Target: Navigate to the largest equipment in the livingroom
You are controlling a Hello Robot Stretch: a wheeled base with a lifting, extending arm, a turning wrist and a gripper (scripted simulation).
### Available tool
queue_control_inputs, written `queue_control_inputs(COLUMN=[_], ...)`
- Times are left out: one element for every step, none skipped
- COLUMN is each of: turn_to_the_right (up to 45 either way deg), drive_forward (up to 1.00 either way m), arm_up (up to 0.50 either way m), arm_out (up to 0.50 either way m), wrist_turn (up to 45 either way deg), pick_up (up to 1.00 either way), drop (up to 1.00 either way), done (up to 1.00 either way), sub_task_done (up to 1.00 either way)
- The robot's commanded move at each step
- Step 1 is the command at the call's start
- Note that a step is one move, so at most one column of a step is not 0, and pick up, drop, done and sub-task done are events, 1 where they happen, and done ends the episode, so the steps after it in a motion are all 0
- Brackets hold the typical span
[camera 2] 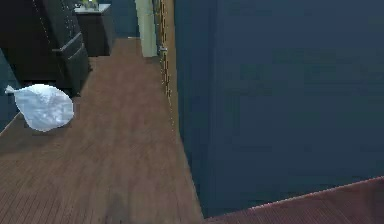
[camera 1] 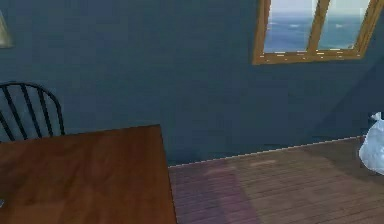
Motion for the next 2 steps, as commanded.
queue_control_inputs(turn_to_the_right=[-42.0,-45.0], drive_forward=[0.0,0.0], arm_up=[0.0,0.0], arm_out=[0.0,0.0], wrist_turn=[0.0,0.0], pick_up=[0.0,0.0], drop=[0.0,0.0], done=[0.0,0.0], sub_task_done=[0.0,0.0])
